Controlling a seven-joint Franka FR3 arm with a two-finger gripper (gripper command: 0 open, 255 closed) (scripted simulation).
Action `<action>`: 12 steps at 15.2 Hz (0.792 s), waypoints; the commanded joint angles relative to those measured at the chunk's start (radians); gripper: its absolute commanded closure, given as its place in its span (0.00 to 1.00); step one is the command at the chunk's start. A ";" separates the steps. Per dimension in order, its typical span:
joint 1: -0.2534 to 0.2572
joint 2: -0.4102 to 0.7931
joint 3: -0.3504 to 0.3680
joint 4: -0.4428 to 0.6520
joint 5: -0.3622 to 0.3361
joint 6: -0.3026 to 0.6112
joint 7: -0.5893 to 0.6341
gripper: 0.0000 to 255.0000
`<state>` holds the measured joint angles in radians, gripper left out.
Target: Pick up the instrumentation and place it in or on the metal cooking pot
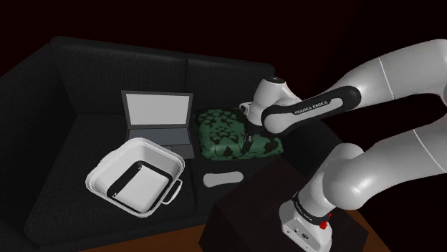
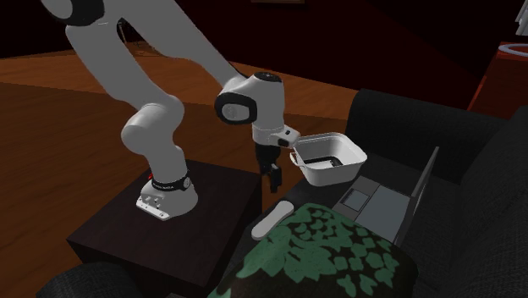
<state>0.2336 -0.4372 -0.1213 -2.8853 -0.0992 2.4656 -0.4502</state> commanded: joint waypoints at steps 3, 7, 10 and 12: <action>0.047 0.178 -0.015 -0.026 -0.003 0.214 -0.092 0.00; 0.101 0.390 -0.023 -0.016 0.028 0.422 -0.201 0.00; 0.116 0.558 0.013 0.010 0.109 0.568 -0.324 0.00; 0.091 0.670 0.065 0.036 0.139 0.657 -0.390 0.00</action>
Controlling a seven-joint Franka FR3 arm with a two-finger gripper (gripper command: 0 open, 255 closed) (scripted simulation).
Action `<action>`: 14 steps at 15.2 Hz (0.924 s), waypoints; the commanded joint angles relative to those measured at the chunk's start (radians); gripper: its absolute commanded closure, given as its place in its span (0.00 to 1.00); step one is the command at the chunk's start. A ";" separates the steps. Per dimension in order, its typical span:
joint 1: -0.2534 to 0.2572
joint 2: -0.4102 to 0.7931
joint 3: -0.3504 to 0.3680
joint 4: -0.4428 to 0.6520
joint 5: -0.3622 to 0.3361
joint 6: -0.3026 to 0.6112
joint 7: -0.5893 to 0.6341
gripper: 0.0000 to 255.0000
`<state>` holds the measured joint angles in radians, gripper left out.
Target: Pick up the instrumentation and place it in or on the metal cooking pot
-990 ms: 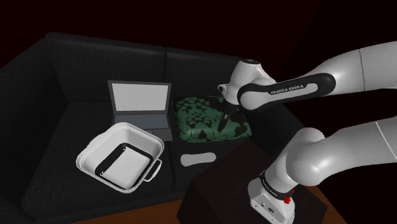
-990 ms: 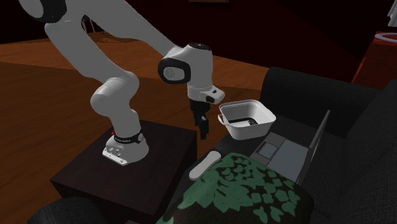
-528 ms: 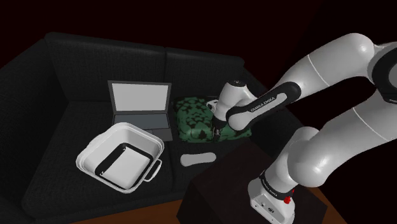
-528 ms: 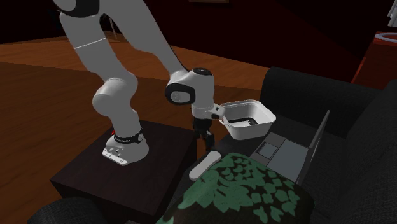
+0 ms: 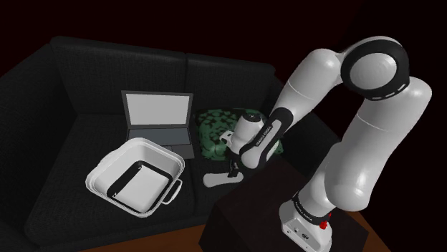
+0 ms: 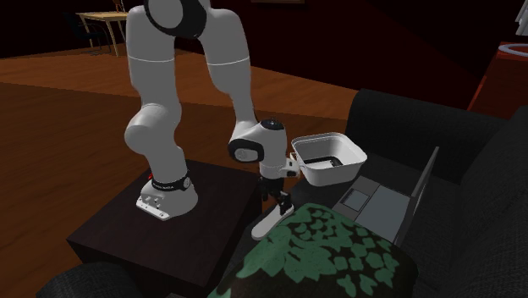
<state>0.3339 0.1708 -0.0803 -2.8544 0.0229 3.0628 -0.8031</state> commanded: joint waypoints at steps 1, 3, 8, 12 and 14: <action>-0.017 0.117 0.040 0.020 0.013 0.102 -0.056 0.00; -0.023 0.165 0.048 0.034 0.001 0.136 -0.058 0.00; -0.036 0.276 0.059 0.074 -0.001 0.208 -0.057 0.00; -0.039 0.310 0.061 0.087 -0.002 0.229 -0.056 0.00; -0.039 0.310 0.061 0.087 -0.002 0.229 -0.056 0.00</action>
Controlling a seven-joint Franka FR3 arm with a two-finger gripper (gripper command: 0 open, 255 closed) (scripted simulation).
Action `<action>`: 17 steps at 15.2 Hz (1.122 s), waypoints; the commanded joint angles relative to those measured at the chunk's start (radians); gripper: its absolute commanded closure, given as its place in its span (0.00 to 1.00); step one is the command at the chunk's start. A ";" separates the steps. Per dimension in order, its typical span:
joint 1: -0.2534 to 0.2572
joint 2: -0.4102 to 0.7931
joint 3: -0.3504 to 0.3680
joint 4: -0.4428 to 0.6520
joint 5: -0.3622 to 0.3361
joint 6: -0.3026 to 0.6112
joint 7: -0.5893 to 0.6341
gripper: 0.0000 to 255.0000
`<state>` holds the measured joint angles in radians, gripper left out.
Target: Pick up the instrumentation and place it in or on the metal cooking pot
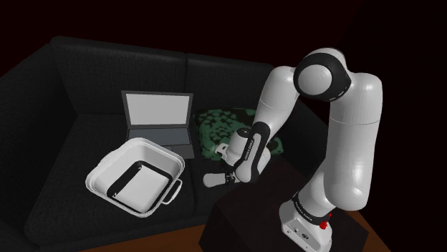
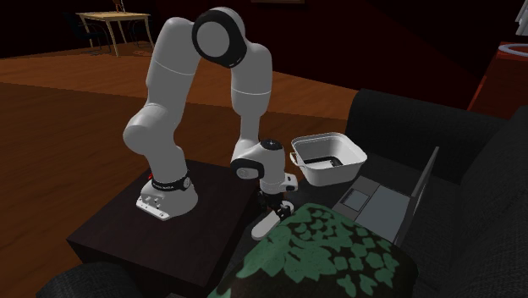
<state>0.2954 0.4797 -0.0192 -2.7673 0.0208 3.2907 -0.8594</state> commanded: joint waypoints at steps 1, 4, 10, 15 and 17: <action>0.000 0.001 0.000 0.000 0.000 0.001 0.000 0.00; 0.000 0.001 0.000 0.000 0.000 0.001 0.000 1.00; 0.000 0.001 0.000 0.000 0.000 0.001 0.000 1.00; 0.003 -0.042 -0.003 -0.016 0.001 -0.027 -0.001 1.00; 0.007 -0.086 -0.007 -0.031 0.001 -0.055 -0.001 1.00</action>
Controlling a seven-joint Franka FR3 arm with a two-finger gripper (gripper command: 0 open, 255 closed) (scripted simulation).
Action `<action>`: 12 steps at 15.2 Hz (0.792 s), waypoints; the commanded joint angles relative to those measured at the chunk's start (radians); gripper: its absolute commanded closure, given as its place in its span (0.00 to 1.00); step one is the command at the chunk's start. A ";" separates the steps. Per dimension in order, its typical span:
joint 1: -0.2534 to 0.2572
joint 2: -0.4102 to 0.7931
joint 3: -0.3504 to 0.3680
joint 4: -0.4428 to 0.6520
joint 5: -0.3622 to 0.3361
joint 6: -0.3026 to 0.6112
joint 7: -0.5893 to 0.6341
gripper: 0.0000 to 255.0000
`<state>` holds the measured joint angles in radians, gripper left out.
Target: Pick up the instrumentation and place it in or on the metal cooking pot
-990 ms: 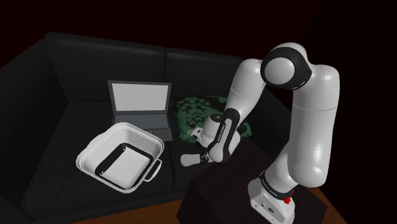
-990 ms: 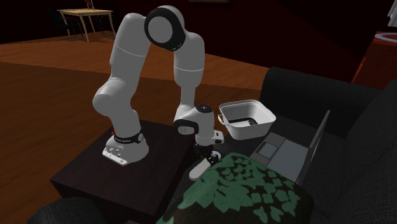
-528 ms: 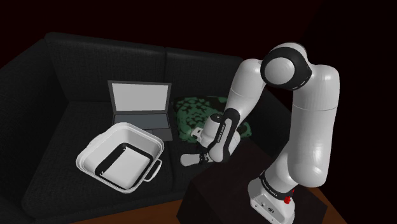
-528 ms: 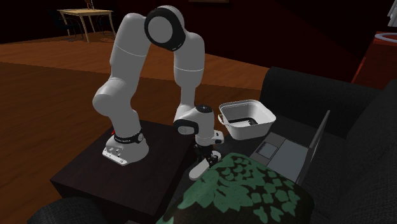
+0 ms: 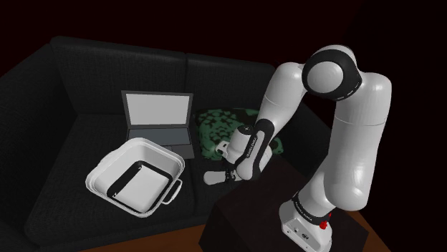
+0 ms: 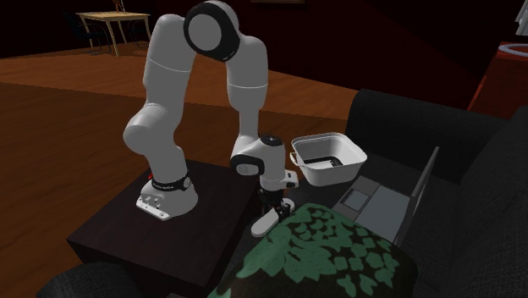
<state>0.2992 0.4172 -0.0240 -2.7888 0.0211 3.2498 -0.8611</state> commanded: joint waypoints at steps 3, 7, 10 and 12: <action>0.011 -0.090 -0.010 -0.030 0.002 -0.060 0.000 1.00; 0.029 -0.179 -0.028 -0.053 0.000 -0.126 0.001 1.00; 0.049 -0.246 -0.050 -0.068 -0.010 -0.179 0.008 1.00; 0.062 -0.291 -0.067 -0.077 -0.023 -0.215 0.017 1.00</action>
<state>0.3533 0.1511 -0.0814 -2.8599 0.0051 3.0548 -0.8496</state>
